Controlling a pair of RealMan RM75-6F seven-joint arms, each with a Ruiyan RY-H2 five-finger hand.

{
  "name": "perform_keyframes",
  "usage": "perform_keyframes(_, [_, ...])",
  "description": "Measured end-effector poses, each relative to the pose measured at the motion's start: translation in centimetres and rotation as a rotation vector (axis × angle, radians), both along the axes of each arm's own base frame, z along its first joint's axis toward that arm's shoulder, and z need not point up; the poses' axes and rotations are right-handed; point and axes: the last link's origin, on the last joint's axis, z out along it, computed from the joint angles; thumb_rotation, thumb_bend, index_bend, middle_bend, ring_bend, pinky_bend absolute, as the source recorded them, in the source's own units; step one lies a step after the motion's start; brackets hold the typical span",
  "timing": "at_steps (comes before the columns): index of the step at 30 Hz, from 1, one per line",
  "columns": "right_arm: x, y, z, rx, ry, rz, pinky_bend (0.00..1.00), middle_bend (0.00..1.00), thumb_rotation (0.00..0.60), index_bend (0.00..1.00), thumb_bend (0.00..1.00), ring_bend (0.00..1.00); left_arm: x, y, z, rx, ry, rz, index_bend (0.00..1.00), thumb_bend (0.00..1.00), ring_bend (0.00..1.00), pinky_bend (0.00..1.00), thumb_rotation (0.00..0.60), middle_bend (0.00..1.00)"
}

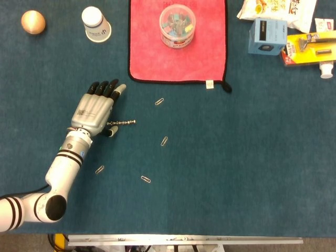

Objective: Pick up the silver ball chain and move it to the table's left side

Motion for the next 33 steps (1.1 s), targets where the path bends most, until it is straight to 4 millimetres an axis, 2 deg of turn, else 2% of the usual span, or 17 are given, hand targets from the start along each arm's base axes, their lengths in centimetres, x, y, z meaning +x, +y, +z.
perform_keyframes(17, [-0.1,-0.1,-0.1,0.007,0.002,-0.002,0.00,0.08,0.600,0.08,0.00,0.00,-0.5,1.1,0.4,0.060,0.040,-0.004,0.00,0.23,0.00,0.05,0.600,0.00])
perform_keyframes(22, [-0.1,-0.1,-0.1,0.012,0.000,0.001,0.00,0.08,0.600,0.08,0.00,0.00,-0.2,0.7,0.6,0.050,0.019,-0.004,0.00,0.23,0.00,0.05,0.600,0.00])
perform_keyframes(30, [0.0,0.0,-0.1,0.016,-0.001,0.005,0.00,0.08,0.600,0.08,0.00,0.00,0.3,-0.3,1.0,0.006,0.016,-0.023,0.26,0.23,0.00,0.05,0.600,0.00])
perform_keyframes(33, [-0.1,0.0,-0.1,0.016,-0.002,0.006,0.00,0.08,0.600,0.08,0.00,0.00,0.4,-0.4,1.0,0.002,0.024,-0.026,0.31,0.23,0.00,0.05,0.600,0.00])
